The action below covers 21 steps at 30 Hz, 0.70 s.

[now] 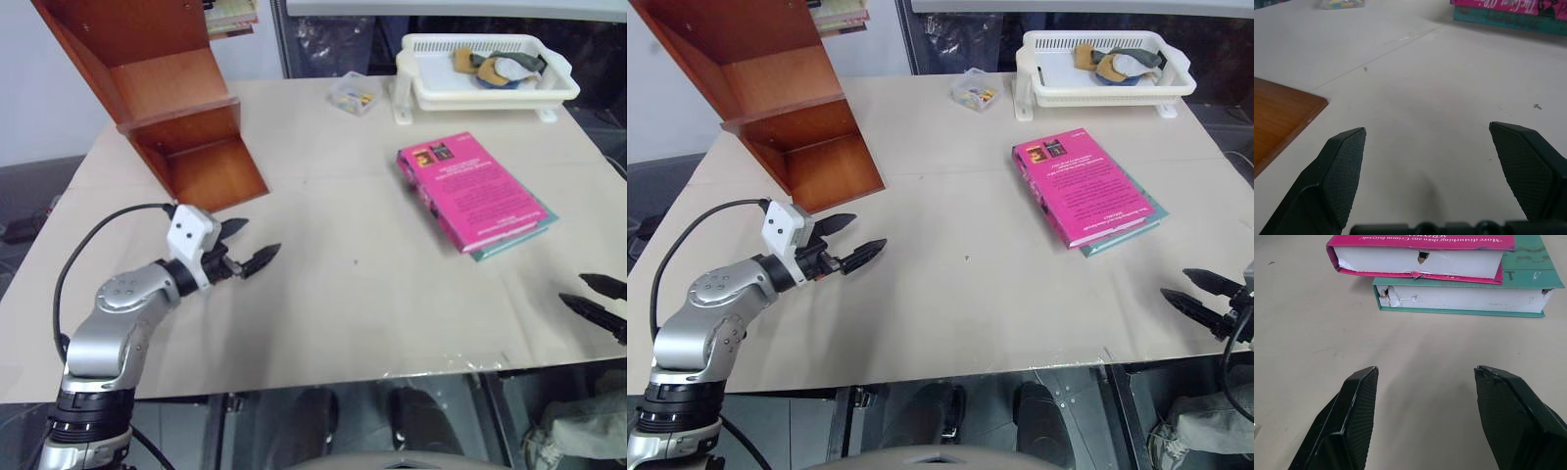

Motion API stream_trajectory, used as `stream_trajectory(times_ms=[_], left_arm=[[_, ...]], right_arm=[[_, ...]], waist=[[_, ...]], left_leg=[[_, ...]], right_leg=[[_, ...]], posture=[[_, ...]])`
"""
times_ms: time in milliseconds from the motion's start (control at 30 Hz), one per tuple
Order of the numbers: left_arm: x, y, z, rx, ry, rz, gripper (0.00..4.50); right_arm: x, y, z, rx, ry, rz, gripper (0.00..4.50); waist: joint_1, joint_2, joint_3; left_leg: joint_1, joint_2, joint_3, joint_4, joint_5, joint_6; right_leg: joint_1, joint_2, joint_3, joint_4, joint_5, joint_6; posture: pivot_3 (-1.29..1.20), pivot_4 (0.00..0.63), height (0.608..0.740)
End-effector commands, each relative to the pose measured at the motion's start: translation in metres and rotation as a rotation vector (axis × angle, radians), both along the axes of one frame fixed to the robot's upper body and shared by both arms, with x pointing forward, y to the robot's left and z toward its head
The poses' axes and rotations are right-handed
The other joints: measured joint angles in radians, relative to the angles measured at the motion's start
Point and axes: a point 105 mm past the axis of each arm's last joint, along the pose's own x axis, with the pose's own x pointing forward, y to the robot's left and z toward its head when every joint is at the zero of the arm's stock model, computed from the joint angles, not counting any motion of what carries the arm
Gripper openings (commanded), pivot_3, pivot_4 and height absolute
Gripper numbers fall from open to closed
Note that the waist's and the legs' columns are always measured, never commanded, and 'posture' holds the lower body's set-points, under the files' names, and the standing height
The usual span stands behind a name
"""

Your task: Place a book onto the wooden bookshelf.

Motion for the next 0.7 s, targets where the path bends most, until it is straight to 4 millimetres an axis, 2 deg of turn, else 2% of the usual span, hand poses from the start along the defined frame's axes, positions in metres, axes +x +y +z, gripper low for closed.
stream_trajectory(times_ms=[33, 133, 267, 367, 600, 700], left_arm=[[0.007, -0.026, 0.002, -0.065, 0.009, -0.069, 4.45], [0.019, -0.067, 0.001, -0.219, 0.074, -0.143, 4.45], [0.029, -0.100, 0.007, -0.370, 0.157, -0.209, 4.45], [0.034, -0.127, 0.005, -0.457, 0.257, -0.274, 4.45], [0.043, -0.171, 0.002, -0.598, 0.442, -0.391, 4.45], [0.052, -0.186, 0.011, -0.792, 0.556, -0.420, 4.45]], right_arm=[[0.005, 0.001, 0.012, -0.001, -0.062, 0.002, 3.18], [0.010, 0.005, 0.018, 0.020, -0.095, 0.005, 3.18], [0.009, 0.006, 0.022, 0.009, -0.113, 0.007, 3.18], [0.007, 0.016, 0.036, 0.041, -0.166, 0.029, 3.18], [-0.005, 0.049, 0.066, 0.088, -0.220, 0.138, 3.18], [-0.010, 0.056, 0.069, 0.085, -0.218, 0.149, 3.18]], waist=[[0.000, 0.000, 0.000], [0.001, 0.000, 0.000], [0.000, -0.001, 0.000], [-0.004, -0.001, 0.000], [-0.001, -0.001, 0.000], [0.005, -0.001, 0.000]], left_leg=[[0.000, 0.000, 0.000, 0.000, 0.000, 0.000], [0.000, -0.001, 0.000, 0.000, 0.000, 0.000], [-0.001, -0.002, -0.001, 0.002, 0.002, -0.003], [-0.001, -0.002, -0.001, 0.002, 0.002, -0.003], [-0.001, -0.001, -0.001, 0.003, 0.002, -0.003], [-0.002, -0.002, -0.003, 0.005, 0.002, -0.003]], right_leg=[[0.000, 0.000, 0.000, 0.000, 0.000, 0.000], [0.001, 0.000, -0.001, 0.000, 0.000, 0.000], [0.001, 0.002, -0.002, 0.001, 0.000, 0.000], [0.000, 0.003, -0.001, 0.001, 0.000, 0.001], [0.001, 0.005, -0.001, 0.001, 0.000, 0.001], [0.001, 0.005, -0.003, 0.001, 0.000, 0.001]], posture=[[0.00, 0.150, 0.740], [0.00, 0.150, 0.740], [0.00, 0.150, 0.740], [0.00, 0.150, 0.740], [0.00, 0.150, 0.740], [0.00, 0.150, 0.740]])
